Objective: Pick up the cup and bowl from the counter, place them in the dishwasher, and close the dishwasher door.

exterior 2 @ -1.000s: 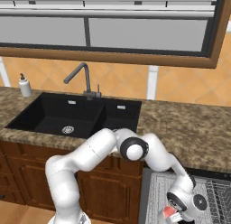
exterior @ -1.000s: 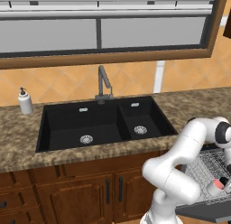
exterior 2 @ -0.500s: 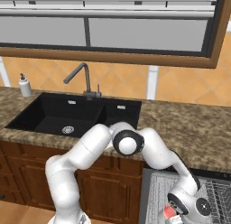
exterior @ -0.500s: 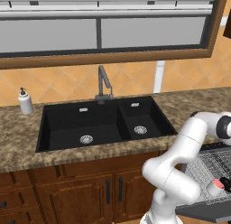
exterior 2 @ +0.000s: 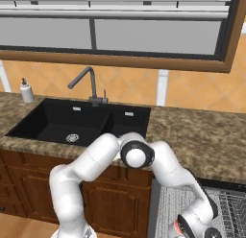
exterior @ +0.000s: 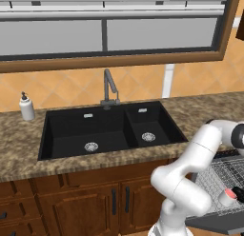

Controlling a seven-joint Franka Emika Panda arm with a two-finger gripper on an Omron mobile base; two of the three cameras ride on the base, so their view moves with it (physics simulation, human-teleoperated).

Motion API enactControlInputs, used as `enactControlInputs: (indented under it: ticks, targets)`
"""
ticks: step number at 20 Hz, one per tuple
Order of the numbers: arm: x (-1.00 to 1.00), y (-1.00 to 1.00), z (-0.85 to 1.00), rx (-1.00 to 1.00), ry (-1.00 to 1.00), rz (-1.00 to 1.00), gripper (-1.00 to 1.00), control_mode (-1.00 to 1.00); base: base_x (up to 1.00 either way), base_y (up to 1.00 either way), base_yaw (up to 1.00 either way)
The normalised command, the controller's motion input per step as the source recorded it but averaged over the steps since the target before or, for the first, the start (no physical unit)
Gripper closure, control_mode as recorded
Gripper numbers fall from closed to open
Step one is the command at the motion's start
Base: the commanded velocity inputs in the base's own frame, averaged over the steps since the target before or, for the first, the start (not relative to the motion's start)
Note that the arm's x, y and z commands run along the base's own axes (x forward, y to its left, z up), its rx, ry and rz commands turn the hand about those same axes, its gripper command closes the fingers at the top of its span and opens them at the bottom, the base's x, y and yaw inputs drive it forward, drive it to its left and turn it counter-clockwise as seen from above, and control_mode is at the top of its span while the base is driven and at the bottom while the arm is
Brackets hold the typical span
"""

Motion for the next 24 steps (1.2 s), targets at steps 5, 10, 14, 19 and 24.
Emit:
enactControlInputs:
  ticks: [5,10,14,19,24]
  targets:
    - [0.53,0.00,-0.36,-0.01,0.03,-0.31,-1.00,-1.00,0.00,0.00,0.00]
    - [0.19,-0.02,-0.56,-0.07,0.02,-0.15,-1.00,-1.00,0.00,0.00,0.00]
    - [0.00,-0.04,-0.44,-0.13,0.15,-0.08,-1.00,-1.00,0.00,0.00,0.00]
    - [0.00,0.00,-0.25,-0.01,0.07,0.00,-1.00,-1.00,0.00,0.00,0.00]
    - [0.00,0.00,-0.48,0.00,0.03,0.02,-1.00,-1.00,0.00,0.00,0.00]
